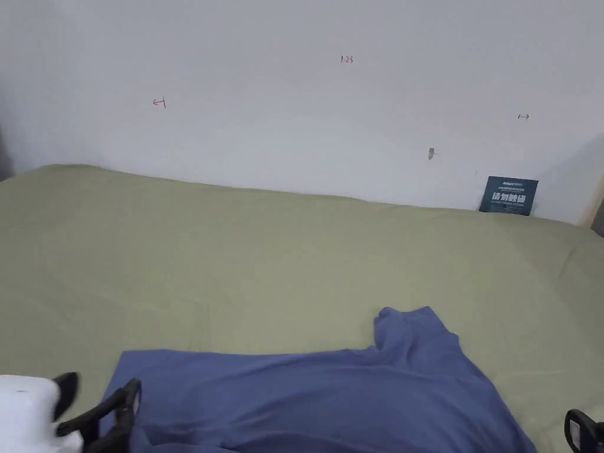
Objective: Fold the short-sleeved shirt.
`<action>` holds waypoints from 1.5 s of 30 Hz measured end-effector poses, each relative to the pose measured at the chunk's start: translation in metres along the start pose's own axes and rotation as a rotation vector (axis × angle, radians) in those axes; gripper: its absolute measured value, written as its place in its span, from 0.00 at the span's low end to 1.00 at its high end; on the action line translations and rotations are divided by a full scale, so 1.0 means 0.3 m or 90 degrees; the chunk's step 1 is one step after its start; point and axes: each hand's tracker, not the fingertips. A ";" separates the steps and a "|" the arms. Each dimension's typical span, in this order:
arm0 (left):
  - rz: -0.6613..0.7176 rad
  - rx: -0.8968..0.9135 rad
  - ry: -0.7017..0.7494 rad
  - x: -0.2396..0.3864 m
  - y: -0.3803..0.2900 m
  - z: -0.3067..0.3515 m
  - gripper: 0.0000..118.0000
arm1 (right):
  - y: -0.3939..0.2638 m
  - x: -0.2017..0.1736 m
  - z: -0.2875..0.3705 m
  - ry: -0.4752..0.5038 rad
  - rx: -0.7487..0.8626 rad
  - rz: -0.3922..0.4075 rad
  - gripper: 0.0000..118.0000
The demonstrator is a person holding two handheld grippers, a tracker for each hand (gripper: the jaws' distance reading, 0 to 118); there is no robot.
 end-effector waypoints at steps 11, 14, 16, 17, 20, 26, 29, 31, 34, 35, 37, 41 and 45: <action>0.049 -0.137 0.002 -0.033 -0.008 -0.353 0.00 | -0.109 -0.083 -0.159 0.041 -0.107 -0.009 0.00; 0.067 -0.222 0.020 -0.131 0.043 -0.562 0.04 | -0.100 -0.073 -0.210 0.034 -0.116 -0.005 0.00; 0.098 -0.293 0.023 -0.208 0.062 -0.721 0.21 | -0.090 -0.056 -0.239 0.030 -0.122 -0.006 0.00; 0.114 -0.316 0.015 -0.243 0.063 -0.791 0.41 | -0.099 -0.039 -0.262 0.030 -0.128 -0.010 0.00; 0.081 -0.400 0.023 -0.290 0.050 -0.982 0.77 | -0.094 -0.012 -0.303 0.022 -0.144 -0.018 0.00; 0.100 -0.511 0.042 -0.328 -0.024 -1.179 0.75 | -0.119 0.027 -0.374 0.012 -0.174 -0.011 0.00; 0.093 -0.534 0.038 -0.282 -0.036 -1.149 0.64 | -0.103 0.059 -0.419 0.018 -0.186 -0.014 0.00; 0.058 -0.514 0.063 -0.266 -0.038 -1.124 0.48 | -0.072 0.106 -0.489 0.044 -0.205 -0.048 0.00; 0.053 -0.515 0.053 -0.275 -0.031 -1.105 0.15 | -0.005 0.184 -0.683 0.067 -0.280 -0.097 0.02; 0.065 -0.511 0.022 -0.282 -0.030 -1.100 0.08 | 0.012 0.211 -0.770 0.078 -0.314 -0.096 0.05; 0.077 -0.511 0.018 -0.275 -0.022 -1.102 0.04 | 0.033 0.264 -0.943 0.081 -0.379 -0.070 0.42; 0.061 -0.512 0.014 -0.289 -0.021 -1.116 0.04 | 0.044 0.312 -1.270 0.057 -0.511 -0.017 0.76; 0.062 -0.522 0.013 -0.298 -0.020 -1.135 0.04 | 0.040 0.304 -1.444 0.040 -0.564 -0.009 0.73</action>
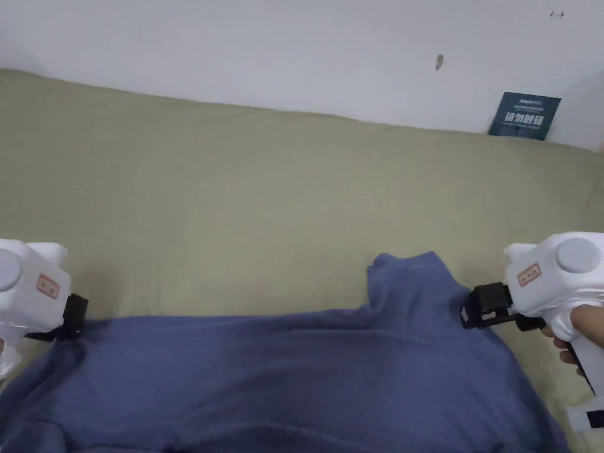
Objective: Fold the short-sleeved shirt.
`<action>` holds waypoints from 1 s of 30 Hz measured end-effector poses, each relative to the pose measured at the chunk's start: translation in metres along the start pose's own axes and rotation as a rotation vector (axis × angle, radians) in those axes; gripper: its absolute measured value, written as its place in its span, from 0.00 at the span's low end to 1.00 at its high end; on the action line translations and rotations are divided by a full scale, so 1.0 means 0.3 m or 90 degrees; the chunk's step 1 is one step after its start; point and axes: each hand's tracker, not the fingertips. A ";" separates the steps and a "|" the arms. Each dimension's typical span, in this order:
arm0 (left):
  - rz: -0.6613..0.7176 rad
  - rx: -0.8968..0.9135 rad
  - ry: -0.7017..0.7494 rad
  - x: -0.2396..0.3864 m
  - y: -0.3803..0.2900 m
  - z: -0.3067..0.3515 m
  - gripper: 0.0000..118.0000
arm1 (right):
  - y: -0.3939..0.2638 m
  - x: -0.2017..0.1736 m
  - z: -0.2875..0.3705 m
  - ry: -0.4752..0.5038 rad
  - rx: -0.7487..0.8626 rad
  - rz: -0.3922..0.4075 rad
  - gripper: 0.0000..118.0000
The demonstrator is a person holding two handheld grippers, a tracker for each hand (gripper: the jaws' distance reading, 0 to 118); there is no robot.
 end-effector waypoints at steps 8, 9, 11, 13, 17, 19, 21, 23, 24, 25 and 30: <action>-0.016 -0.007 0.004 0.015 -0.012 -0.017 0.04 | -0.023 -0.102 0.049 -0.009 -0.032 -0.004 0.00; -0.016 -0.008 0.002 0.013 -0.012 -0.015 0.04 | -0.034 -0.121 0.057 0.018 -0.024 -0.020 0.00; -0.021 -0.005 -0.001 0.017 -0.016 0.003 0.04 | -0.054 -0.151 0.076 0.011 -0.028 -0.004 0.00; -0.020 0.006 -0.008 0.016 -0.022 0.029 0.04 | -0.011 -0.110 0.054 0.002 -0.002 0.019 0.00; -0.024 0.057 -0.051 0.032 -0.051 0.166 0.04 | -0.079 -0.119 0.262 0.045 0.072 0.012 0.00; -0.045 0.090 -0.053 0.002 -0.048 0.231 0.04 | -0.119 -0.107 0.355 0.045 0.096 0.022 0.00; -0.049 0.124 -0.063 -0.012 -0.075 0.317 0.04 | -0.181 -0.098 0.455 0.049 0.110 0.036 0.00; -0.051 0.140 -0.088 -0.026 -0.111 0.390 0.04 | -0.249 -0.079 0.530 0.050 0.132 0.044 0.00; -0.052 0.145 -0.089 -0.033 -0.136 0.424 0.04 | -0.295 -0.078 0.572 0.048 0.141 0.039 0.00; -0.055 0.152 -0.092 -0.036 -0.166 0.456 0.04 | -0.336 -0.069 0.602 0.056 0.147 0.039 0.00; -0.064 0.167 -0.126 -0.086 -0.333 0.563 0.04 | -0.575 -0.031 0.706 0.071 0.181 0.019 0.00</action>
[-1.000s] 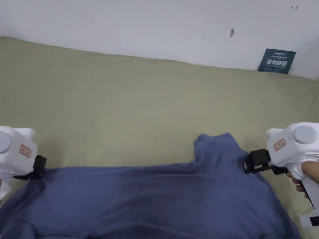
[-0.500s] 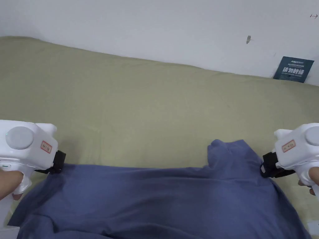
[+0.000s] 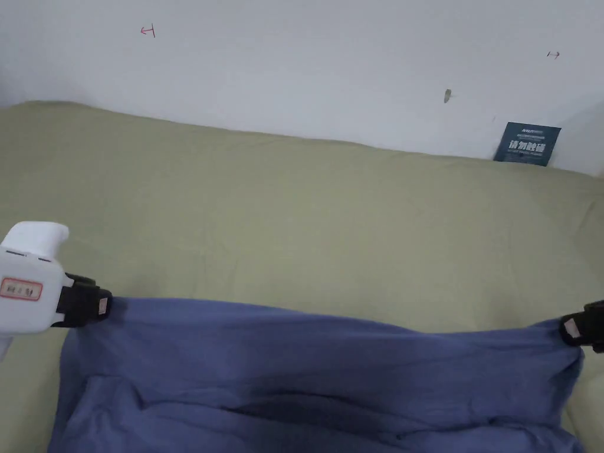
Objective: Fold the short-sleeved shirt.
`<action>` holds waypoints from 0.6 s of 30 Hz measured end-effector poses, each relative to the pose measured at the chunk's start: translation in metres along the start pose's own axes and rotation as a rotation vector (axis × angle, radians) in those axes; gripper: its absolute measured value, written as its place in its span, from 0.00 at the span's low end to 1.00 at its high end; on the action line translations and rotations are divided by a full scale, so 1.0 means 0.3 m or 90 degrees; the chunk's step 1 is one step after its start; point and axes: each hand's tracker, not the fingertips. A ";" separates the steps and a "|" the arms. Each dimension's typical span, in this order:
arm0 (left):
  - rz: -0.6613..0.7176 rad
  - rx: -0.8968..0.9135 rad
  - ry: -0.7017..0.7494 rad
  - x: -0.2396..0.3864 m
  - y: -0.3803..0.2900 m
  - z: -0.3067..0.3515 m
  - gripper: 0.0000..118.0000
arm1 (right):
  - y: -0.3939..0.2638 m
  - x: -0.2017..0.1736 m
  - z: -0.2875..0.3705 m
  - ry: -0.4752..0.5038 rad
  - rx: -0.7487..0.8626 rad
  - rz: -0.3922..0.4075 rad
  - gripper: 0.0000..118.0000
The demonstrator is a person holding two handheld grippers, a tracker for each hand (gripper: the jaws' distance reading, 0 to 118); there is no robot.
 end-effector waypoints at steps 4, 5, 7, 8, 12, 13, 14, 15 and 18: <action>-0.009 0.001 -0.009 -0.004 -0.158 0.082 0.04 | -0.194 0.016 0.079 0.003 0.016 -0.045 0.00; -0.004 -0.007 -0.017 -0.022 -0.202 0.085 0.04 | -0.252 0.015 0.091 0.011 0.016 -0.052 0.00; 0.004 -0.019 -0.024 -0.034 -0.291 0.093 0.04 | -0.361 -0.024 0.104 0.016 0.006 -0.063 0.00; 0.002 -0.024 -0.022 -0.038 -0.339 0.092 0.04 | -0.420 -0.028 0.097 0.026 -0.017 -0.081 0.00; 0.041 -0.066 -0.023 -0.085 -0.506 0.048 0.04 | -0.581 -0.029 0.049 0.006 -0.044 -0.096 0.00; 0.051 -0.070 -0.021 -0.067 -0.541 0.045 0.04 | -0.616 -0.019 0.039 0.002 -0.048 -0.108 0.00; 0.054 -0.066 -0.019 -0.075 -0.571 0.036 0.04 | -0.635 0.013 0.014 0.003 -0.051 -0.116 0.00; 0.063 -0.070 -0.022 -0.089 -0.595 0.023 0.04 | -0.654 0.024 0.002 -0.002 -0.053 -0.125 0.00; 0.109 -0.074 -0.028 -0.148 -0.661 -0.016 0.04 | -0.694 0.064 -0.022 -0.016 -0.062 -0.146 0.00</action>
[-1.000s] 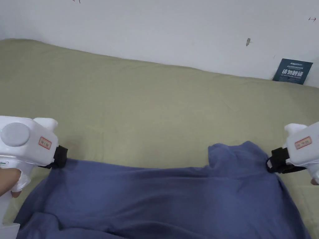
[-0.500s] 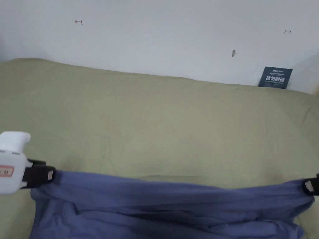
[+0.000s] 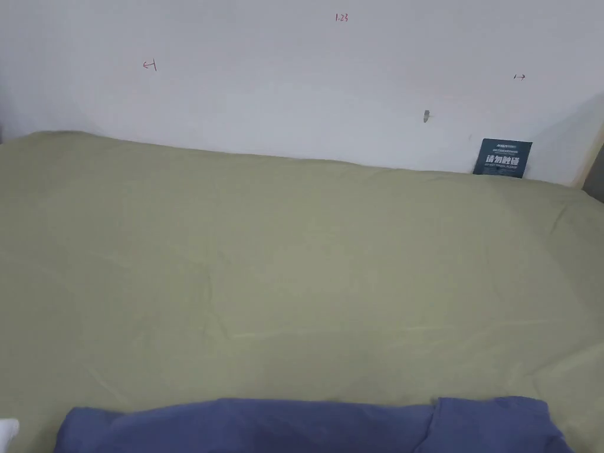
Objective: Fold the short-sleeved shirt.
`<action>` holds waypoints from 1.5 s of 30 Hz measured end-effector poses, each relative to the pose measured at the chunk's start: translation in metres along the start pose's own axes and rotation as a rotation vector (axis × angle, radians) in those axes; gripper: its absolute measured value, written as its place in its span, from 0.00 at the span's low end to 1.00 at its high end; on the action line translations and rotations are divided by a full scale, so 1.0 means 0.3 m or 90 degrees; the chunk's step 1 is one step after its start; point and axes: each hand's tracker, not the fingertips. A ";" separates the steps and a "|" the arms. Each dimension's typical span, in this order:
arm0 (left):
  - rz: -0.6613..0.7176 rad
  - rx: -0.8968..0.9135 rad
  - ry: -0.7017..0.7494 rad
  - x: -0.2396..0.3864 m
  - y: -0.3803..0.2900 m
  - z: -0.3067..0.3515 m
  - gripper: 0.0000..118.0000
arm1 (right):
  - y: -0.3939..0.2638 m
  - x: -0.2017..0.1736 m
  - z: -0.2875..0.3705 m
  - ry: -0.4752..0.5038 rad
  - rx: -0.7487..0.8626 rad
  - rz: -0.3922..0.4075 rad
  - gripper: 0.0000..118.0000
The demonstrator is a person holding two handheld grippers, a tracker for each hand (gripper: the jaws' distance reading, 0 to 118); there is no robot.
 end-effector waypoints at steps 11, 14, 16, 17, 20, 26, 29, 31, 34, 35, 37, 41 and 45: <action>0.046 0.090 -0.015 0.052 0.007 0.135 0.76 | 0.015 -0.051 0.102 -0.036 0.070 0.046 0.63; 0.029 0.208 0.022 0.156 0.051 0.259 0.76 | 0.039 -0.154 0.263 -0.043 0.166 0.070 0.64; -0.012 0.299 -0.007 0.321 0.089 0.359 0.76 | 0.075 -0.240 0.328 -0.046 0.227 0.087 0.64; -0.024 0.320 -0.019 0.384 0.111 0.387 0.76 | 0.085 -0.287 0.354 -0.057 0.258 0.100 0.64; -0.093 0.340 -0.004 0.528 0.161 0.396 0.75 | 0.089 -0.402 0.395 -0.085 0.344 0.122 0.64; -0.122 0.423 0.024 0.751 0.113 0.331 0.08 | 0.021 -0.567 0.341 -0.068 0.430 0.125 0.00; -0.117 0.454 0.070 0.824 0.070 0.316 0.01 | -0.027 -0.612 0.279 -0.123 0.452 0.161 0.00; -0.134 0.440 0.059 0.833 0.055 0.284 0.01 | -0.050 -0.623 0.258 -0.091 0.450 0.164 0.00; -0.145 0.421 0.066 0.844 0.035 0.252 0.01 | -0.060 -0.650 0.240 -0.101 0.452 0.173 0.00; -0.141 0.411 0.057 0.847 0.035 0.250 0.01 | -0.055 -0.654 0.236 -0.097 0.445 0.174 0.00; -0.124 0.393 0.047 0.842 0.036 0.238 0.01 | -0.047 -0.653 0.233 -0.090 0.443 0.176 0.00; -0.095 0.369 0.014 0.760 0.065 0.201 0.01 | -0.027 -0.651 0.245 -0.082 0.445 0.177 0.00; -0.020 0.329 -0.045 0.510 0.133 0.235 0.46 | -0.019 -0.627 0.248 -0.076 0.448 0.178 0.00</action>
